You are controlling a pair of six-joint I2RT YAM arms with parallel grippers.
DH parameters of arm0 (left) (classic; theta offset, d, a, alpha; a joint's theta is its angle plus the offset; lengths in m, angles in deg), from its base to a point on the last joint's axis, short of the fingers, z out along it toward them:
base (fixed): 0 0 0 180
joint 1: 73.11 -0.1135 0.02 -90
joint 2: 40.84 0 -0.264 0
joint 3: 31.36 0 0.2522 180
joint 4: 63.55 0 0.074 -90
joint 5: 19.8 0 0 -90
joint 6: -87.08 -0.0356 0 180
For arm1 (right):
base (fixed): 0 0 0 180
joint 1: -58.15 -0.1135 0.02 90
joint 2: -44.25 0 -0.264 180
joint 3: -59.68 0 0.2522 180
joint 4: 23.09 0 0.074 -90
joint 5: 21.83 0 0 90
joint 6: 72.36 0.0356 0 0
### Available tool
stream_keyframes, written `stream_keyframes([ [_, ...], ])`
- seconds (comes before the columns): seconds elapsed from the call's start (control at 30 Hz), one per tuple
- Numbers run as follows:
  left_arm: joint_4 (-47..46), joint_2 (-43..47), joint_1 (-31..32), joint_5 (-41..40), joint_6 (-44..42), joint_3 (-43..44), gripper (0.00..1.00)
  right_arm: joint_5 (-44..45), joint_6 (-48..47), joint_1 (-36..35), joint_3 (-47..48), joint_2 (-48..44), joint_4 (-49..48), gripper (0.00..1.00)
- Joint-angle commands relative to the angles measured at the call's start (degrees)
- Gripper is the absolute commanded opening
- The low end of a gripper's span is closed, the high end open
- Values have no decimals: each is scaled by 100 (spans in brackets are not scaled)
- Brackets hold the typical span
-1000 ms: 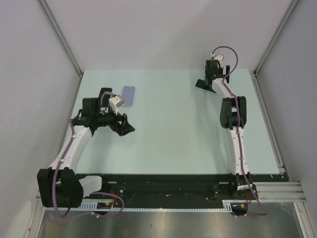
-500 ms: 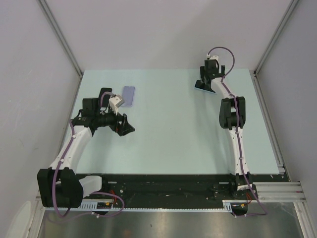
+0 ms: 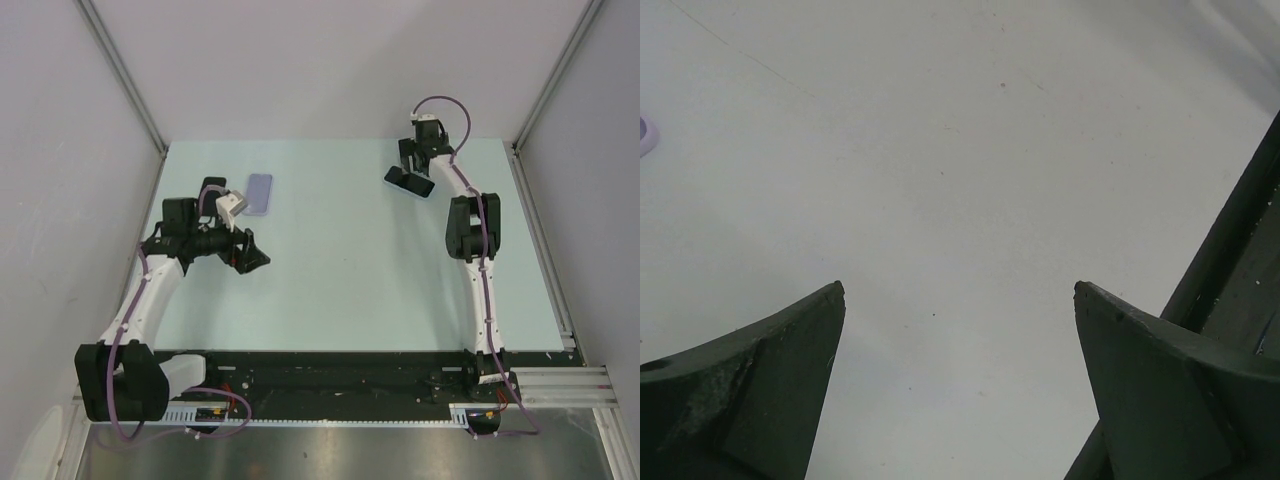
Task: Take the phone out of the phone case
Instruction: Move the phone to the center of the board.
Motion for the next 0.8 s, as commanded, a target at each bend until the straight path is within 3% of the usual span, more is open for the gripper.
stream_keyframes([
  [0.0,-70,181,-100,284,-169,-14,100,-823,-407,-172,-337,-320,1151,100],
  [0.17,-79,208,-100,328,-152,-6,100,-895,-486,-234,-962,-645,870,100],
  [0.53,-70,243,-118,346,-151,-32,100,327,-477,-410,426,260,906,100],
  [0.77,-70,173,-127,381,-169,-32,100,-128,-863,-594,479,278,817,100],
])
